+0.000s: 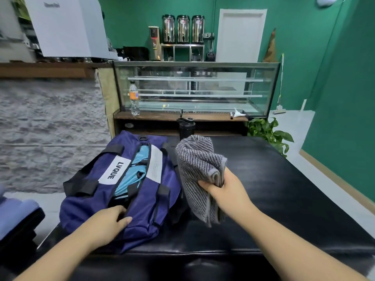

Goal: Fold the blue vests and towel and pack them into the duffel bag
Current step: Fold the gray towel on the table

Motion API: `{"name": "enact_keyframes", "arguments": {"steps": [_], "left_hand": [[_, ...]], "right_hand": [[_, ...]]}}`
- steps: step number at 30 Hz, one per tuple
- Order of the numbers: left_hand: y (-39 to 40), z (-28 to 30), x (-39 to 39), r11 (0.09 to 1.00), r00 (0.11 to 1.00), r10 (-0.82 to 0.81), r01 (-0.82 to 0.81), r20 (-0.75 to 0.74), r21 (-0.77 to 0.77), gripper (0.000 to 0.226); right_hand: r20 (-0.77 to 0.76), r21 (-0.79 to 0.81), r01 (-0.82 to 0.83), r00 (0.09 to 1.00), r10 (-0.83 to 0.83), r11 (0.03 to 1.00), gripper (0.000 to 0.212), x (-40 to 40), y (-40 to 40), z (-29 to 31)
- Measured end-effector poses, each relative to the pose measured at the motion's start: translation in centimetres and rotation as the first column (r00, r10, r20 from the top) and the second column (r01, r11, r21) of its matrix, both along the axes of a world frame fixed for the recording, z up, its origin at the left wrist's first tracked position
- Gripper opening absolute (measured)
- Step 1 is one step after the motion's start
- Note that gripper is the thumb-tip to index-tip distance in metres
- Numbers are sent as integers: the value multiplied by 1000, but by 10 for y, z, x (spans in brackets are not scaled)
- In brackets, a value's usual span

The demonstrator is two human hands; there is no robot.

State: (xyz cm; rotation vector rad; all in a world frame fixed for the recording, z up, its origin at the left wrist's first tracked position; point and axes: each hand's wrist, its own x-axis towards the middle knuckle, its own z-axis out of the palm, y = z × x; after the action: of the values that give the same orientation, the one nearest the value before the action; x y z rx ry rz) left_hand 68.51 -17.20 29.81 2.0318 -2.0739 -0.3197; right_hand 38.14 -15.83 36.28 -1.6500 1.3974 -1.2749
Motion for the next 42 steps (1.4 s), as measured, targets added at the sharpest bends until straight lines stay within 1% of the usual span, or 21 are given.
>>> {"name": "enact_keyframes", "arguments": {"steps": [2, 4, 5, 7, 8, 9, 12, 14, 16, 18, 20, 21, 24, 28, 32, 34, 37, 39, 40, 41, 42], "left_hand": [[0, 7, 2, 998, 989, -58, 58, 139, 4, 35], [8, 22, 1, 974, 927, -137, 191, 350, -125, 21], [9, 27, 1, 925, 870, -175, 306, 462, -226, 19], [11, 32, 3, 785, 809, -240, 487, 536, -383, 14], [12, 33, 3, 730, 784, -295, 554, 546, -400, 11], [11, 31, 6, 711, 773, -331, 581, 542, -396, 10], [9, 26, 6, 795, 769, -379, 555, 515, -245, 16], [15, 28, 7, 881, 821, -336, 447, 461, -156, 20], [19, 19, 7, 880, 848, -298, 422, 438, -219, 34], [23, 18, 8, 867, 838, -285, 432, 466, -246, 45], [17, 9, 17, 811, 794, -284, 498, 537, -306, 40], [15, 6, 20, 799, 770, -304, 527, 562, -290, 34], [20, 8, 20, 787, 768, -325, 543, 552, -293, 20], [27, 18, 21, 720, 810, -313, 543, 497, -432, 20], [38, 25, 22, 702, 849, -351, 517, 395, -489, 27], [45, 30, 20, 709, 862, -363, 502, 354, -495, 31], [53, 38, 16, 705, 863, -372, 502, 342, -501, 29], [58, 41, 13, 703, 843, -390, 532, 370, -471, 36], [60, 41, 11, 695, 831, -397, 549, 389, -465, 34], [62, 41, 8, 680, 820, -411, 566, 398, -465, 31], [63, 41, 6, 671, 816, -419, 574, 399, -469, 30]], "right_hand": [[27, 4, 0, 1000, 0, 1000, 39, 5, -2, 2], [47, 22, 4, 999, -5, 1000, 41, 8, -6, 4], [70, 41, 7, 997, -10, 999, 42, 9, -9, 5], [149, 85, 8, 989, -21, 996, 41, 9, -14, 7], [197, 100, 6, 980, -25, 995, 38, 10, -16, 9], [245, 116, -1, 969, -28, 993, 33, 11, -19, 10], [364, 168, -27, 931, -37, 985, 22, 17, -27, 12], [400, 183, -32, 915, -45, 983, 24, 22, -30, 13], [418, 179, -32, 907, -47, 983, 25, 27, -30, 13], [418, 173, -40, 908, -37, 984, 24, 31, -29, 13], [409, 173, -56, 912, -20, 983, 23, 35, -27, 13], [407, 172, -67, 913, -9, 983, 22, 38, -27, 13], [433, 172, -111, 901, 26, 979, 22, 51, -25, 18], [609, 156, -210, 790, 74, 965, 27, 78, -23, 32], [707, 278, -233, 706, -34, 932, 33, 112, -36, 45], [671, 378, -268, 738, -63, 886, 34, 125, -41, 50], [469, 456, -240, 883, -3, 857, 32, 146, -49, 47], [115, 351, -108, 991, 71, 930, 36, 155, -57, 41], [-88, 272, -62, 992, 90, 960, 40, 158, -58, 40], [-235, 204, -51, 967, 99, 978, 42, 162, -56, 40], [-321, 167, -75, 939, 126, 983, 44, 166, -52, 41]]}}
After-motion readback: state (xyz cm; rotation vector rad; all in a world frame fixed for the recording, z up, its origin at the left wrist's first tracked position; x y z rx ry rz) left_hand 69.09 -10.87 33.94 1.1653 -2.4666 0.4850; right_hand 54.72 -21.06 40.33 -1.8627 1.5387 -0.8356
